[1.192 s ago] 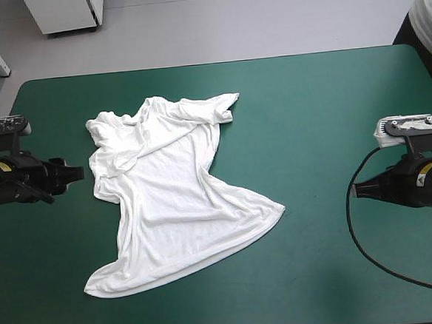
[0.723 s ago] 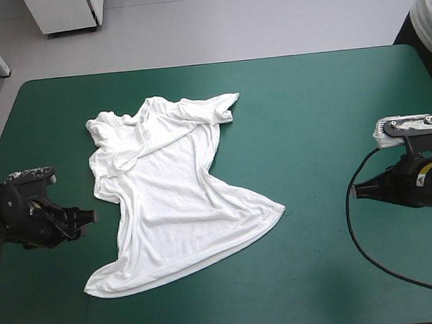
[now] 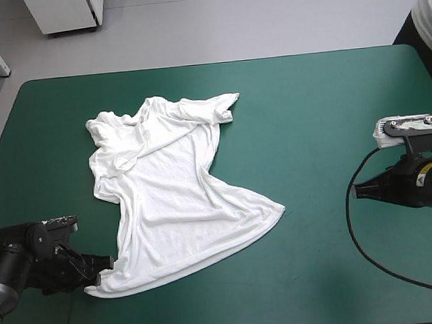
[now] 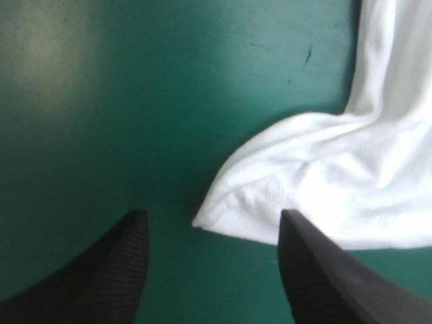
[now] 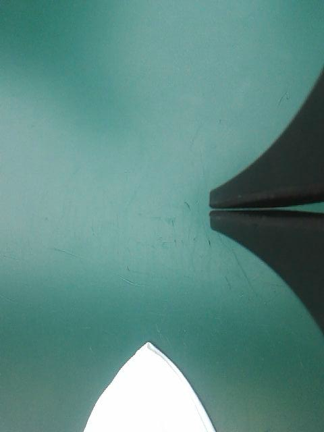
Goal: Fold the cloth
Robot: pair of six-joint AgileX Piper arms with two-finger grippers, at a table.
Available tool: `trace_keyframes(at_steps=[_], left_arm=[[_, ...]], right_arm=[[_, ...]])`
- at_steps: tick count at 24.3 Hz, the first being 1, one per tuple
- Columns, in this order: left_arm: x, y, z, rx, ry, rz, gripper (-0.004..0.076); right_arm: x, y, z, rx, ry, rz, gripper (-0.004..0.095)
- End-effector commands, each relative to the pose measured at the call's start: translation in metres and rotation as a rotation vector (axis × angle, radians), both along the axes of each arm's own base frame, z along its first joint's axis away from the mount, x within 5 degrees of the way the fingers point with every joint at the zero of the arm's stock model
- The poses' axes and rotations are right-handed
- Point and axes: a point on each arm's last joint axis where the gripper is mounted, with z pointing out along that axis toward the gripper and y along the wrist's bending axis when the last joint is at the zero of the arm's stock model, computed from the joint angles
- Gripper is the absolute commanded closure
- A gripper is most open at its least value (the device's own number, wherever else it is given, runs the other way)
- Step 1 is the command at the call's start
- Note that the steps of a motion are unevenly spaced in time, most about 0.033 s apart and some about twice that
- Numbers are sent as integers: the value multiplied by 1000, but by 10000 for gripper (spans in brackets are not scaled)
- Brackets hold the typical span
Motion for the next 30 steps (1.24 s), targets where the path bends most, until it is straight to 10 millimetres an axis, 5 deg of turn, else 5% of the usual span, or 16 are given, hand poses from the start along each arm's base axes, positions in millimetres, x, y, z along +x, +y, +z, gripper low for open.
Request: trace_keyframes(at_steps=[1,6,11,13,17,21,23,25,27,30], left_arm=[[2,-2,-2,-4,-59,4,309],[-7,-3,-25,-9,-41,9,309],[-1,-2,-25,2,-80,11,356],[2,-1,-29,2,-65,2,428],[8,-6,-41,-55,18,-57,706],[10,-7,-46,-68,46,-60,734],[11,-7,-47,-67,42,-60,734],[11,-7,-46,-73,40,-56,734],[11,-7,-46,-75,43,-55,734],[10,-7,-46,-76,48,-56,734]], right_arm=[[-1,0,10,19,-53,3,899],[0,2,11,50,-65,10,899],[-1,6,11,91,-57,24,899],[-2,8,10,114,-43,32,899],[-4,11,9,146,-14,44,899],[-3,12,7,153,14,45,890],[4,14,3,138,38,61,833],[26,31,-13,204,146,145,534],[45,50,-30,240,254,185,349],[60,79,-52,95,291,264,436]])
